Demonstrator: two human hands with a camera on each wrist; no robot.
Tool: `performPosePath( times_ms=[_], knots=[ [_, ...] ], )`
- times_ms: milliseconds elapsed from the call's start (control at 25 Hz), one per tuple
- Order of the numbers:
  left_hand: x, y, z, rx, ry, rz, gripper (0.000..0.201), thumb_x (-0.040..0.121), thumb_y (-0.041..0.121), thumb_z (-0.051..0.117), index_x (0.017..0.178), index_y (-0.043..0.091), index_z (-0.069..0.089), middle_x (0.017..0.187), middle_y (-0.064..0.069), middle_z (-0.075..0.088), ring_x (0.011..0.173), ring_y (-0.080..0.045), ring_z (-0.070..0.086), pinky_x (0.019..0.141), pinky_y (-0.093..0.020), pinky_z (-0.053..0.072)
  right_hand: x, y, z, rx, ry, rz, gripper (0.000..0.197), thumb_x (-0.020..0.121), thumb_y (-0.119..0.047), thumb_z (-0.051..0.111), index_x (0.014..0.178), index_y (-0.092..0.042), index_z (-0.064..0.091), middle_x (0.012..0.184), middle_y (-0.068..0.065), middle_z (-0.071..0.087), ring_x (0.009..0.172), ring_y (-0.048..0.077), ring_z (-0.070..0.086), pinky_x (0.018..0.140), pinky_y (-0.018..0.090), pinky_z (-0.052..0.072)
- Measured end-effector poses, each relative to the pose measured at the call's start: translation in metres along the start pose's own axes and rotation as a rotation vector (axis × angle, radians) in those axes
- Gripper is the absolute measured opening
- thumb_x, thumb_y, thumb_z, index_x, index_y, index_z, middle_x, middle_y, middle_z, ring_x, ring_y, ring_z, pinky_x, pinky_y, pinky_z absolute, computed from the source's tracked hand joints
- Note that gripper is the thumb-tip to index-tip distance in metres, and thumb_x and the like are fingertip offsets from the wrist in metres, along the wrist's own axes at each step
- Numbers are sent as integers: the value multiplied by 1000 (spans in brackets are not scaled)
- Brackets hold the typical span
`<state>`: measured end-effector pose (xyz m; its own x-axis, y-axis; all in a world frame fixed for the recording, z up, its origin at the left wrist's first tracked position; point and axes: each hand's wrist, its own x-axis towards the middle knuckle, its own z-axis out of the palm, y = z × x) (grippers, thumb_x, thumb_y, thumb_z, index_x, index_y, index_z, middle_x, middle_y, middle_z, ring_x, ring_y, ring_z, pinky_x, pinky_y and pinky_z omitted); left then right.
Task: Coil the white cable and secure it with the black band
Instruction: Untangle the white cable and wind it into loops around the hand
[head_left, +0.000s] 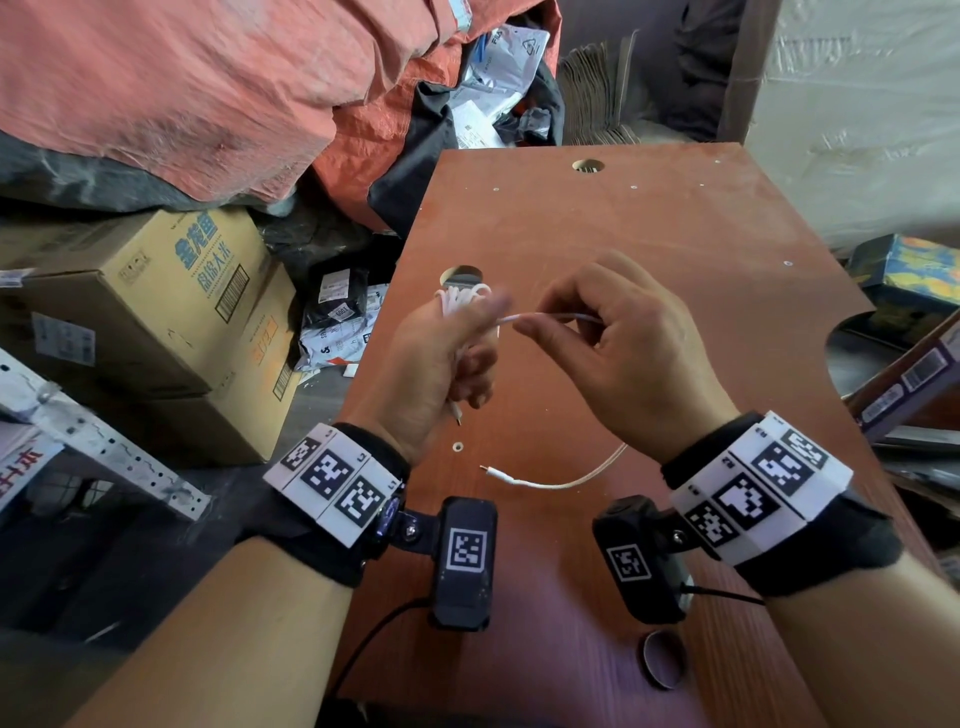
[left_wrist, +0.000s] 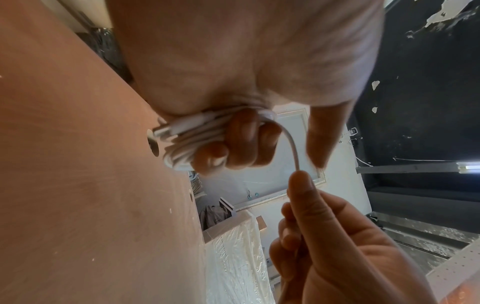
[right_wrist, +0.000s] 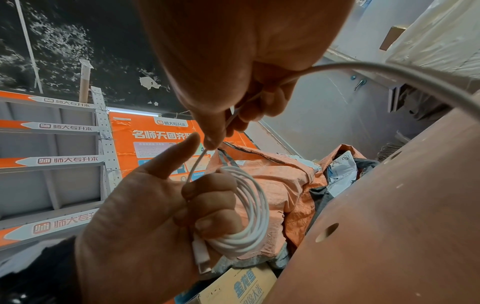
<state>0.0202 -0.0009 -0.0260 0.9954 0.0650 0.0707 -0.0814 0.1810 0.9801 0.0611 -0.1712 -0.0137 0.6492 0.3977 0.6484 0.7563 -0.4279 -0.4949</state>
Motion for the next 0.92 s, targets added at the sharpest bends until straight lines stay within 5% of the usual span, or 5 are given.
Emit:
performPosePath(
  times_ms=[200, 440, 680, 920],
  knots=[
    [-2, 0, 0, 23, 2, 48, 27, 74, 3, 69, 93, 5, 49, 49, 2, 39, 38, -13, 33, 43, -26, 29, -1, 0, 1, 18, 14, 0, 12, 91, -24, 68, 87, -13, 68, 82, -8, 49, 66, 1, 45, 63, 9, 33],
    [-2, -1, -1, 91, 70, 65, 18, 90, 10, 66, 84, 6, 50, 46, -1, 35, 38, -17, 27, 44, -27, 26, 0, 3, 4, 26, -9, -39, 15, 95, -12, 58, 103, -9, 70, 92, 4, 59, 79, 12, 52, 72, 18, 40],
    [-1, 5, -4, -37, 127, 9, 36, 99, 13, 54, 67, 17, 37, 49, 4, 26, 37, -11, 21, 45, -31, 17, 3, 13, -8, -29, 62, 111, 8, 94, -21, 61, 95, -16, 68, 80, -9, 59, 66, 5, 47, 63, 9, 35],
    [-1, 4, -5, -71, 125, -33, 27, 102, 19, 49, 76, 13, 45, 54, 0, 29, 40, -12, 22, 45, -27, 24, 1, 6, -2, 83, -2, 177, 4, 95, -19, 58, 94, -16, 62, 74, -7, 59, 63, 14, 55, 60, 29, 46]
  ],
)
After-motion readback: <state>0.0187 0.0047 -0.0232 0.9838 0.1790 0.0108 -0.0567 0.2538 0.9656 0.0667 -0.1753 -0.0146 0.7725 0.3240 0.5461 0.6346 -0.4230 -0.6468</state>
